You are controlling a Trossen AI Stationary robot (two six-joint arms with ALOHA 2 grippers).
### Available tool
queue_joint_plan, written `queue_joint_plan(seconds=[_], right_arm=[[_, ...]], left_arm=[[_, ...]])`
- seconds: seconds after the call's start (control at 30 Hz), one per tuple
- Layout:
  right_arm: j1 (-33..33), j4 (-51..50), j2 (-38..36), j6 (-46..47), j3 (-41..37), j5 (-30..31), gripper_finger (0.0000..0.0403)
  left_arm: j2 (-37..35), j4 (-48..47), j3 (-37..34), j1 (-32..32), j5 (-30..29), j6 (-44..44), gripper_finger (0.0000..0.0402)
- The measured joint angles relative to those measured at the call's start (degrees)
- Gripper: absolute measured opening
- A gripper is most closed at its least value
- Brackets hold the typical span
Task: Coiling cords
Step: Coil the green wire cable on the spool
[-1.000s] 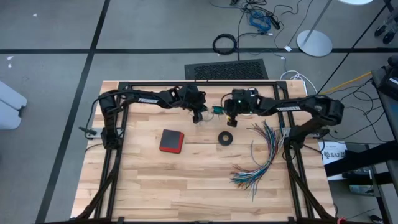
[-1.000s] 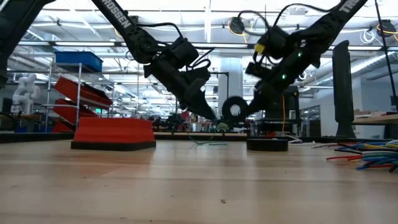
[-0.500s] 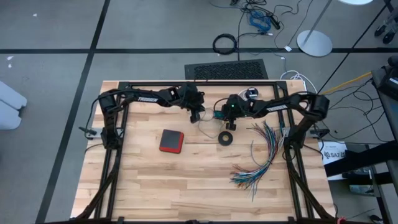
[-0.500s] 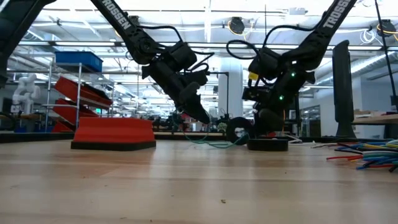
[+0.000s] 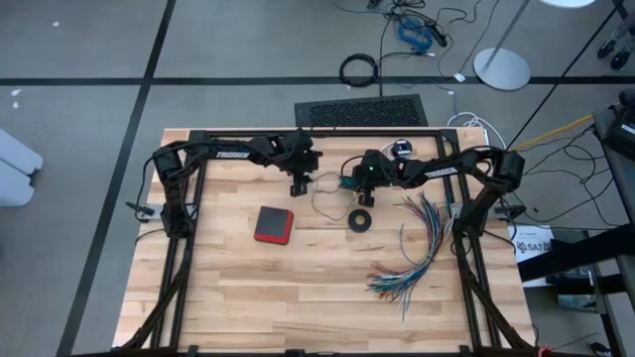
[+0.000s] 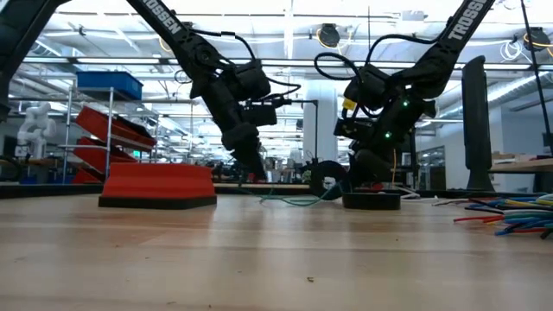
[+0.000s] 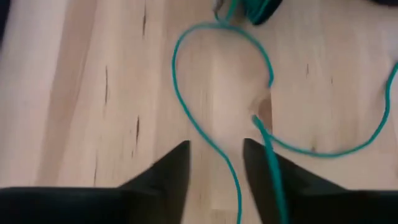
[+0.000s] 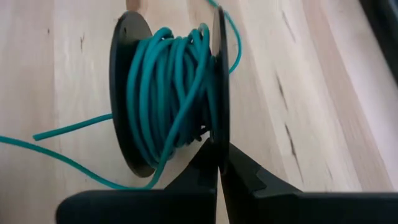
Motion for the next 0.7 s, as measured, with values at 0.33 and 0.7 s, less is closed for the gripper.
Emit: queue_joint_plan(seconds=[0.33, 0.7], right_arm=[[1.4, 2.6, 0.0, 0.0, 0.0, 1.1, 0.0000], [1.4, 4.0, 0.0, 0.5, 0.0, 1.2, 0.0000]], left_arm=[[-1.1, -14.5, 1.5, 2.7, -6.1, 1.8, 0.0270], [-6.8, -29.4, 7.1, 8.0, -5.7, 6.3, 0.0271]])
